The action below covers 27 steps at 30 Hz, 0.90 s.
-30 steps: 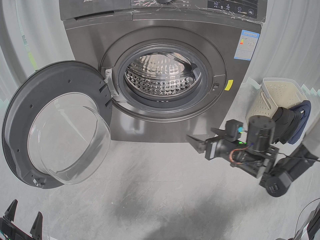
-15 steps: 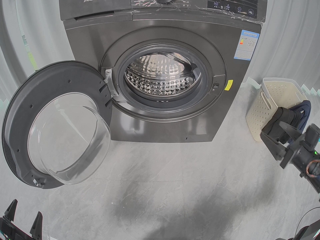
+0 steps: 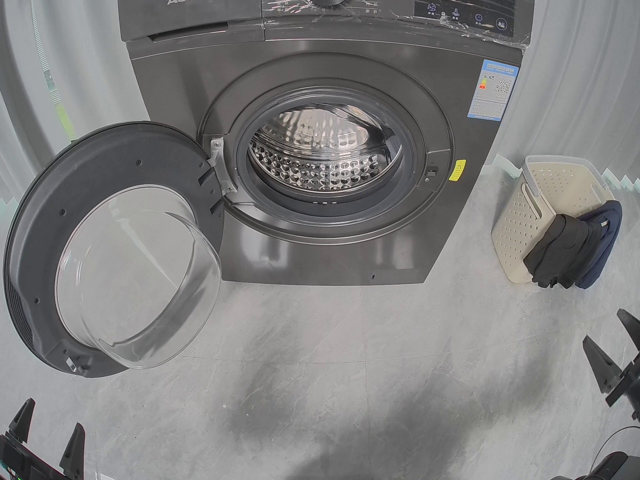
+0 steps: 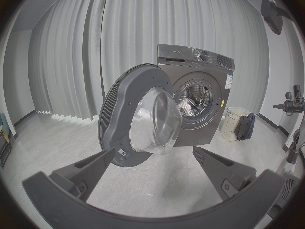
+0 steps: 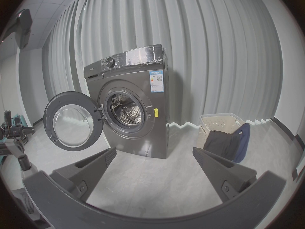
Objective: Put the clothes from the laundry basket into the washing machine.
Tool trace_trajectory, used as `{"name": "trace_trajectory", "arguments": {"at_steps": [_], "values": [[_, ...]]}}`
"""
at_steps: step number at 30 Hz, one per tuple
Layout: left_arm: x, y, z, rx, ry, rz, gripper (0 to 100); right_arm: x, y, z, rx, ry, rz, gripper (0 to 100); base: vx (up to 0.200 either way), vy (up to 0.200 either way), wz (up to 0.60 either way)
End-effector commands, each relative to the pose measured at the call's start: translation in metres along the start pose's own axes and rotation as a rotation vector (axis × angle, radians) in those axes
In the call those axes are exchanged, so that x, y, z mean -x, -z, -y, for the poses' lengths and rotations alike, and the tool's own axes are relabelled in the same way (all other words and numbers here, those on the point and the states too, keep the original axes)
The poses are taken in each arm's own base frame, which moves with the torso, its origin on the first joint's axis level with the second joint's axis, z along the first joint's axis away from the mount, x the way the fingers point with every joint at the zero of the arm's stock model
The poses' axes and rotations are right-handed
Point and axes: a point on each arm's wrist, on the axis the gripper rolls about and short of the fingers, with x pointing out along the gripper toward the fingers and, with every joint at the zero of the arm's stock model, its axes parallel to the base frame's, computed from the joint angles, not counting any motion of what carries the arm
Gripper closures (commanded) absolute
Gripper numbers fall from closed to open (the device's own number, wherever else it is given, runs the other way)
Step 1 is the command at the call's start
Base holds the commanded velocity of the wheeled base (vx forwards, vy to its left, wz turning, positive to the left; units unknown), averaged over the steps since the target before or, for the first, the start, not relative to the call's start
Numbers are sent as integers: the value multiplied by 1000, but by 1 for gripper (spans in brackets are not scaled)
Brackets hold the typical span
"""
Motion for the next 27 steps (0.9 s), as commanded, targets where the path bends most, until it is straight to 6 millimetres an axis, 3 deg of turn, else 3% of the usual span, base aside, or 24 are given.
{"name": "trace_trajectory", "arguments": {"at_steps": [1, 9, 13, 18, 21, 27], "values": [[0, 5, 0, 0, 0, 0, 0, 63, 32, -3, 20, 64, 116, 0, 0, 0, 0], [0, 5, 0, 0, 0, 0, 0, 69, 42, -3, -19, 110, 92, 0, 0, 0, 0], [0, 5, 0, -4, 0, 2, 0, 73, 54, -6, -5, 247, 40, 0, 0, 0, 0], [0, 5, 0, -17, 7, 0, 0, 75, 59, -7, 7, 156, 33, 0, 0, 0, 0], [0, 5, 0, -17, 7, 0, 0, 76, 67, -7, -9, 171, -57, 0, 0, 0, 0], [0, 5, 0, -15, 7, 0, 0, 76, 65, -7, 2, 175, -49, 0, 0, -33, 0]]}}
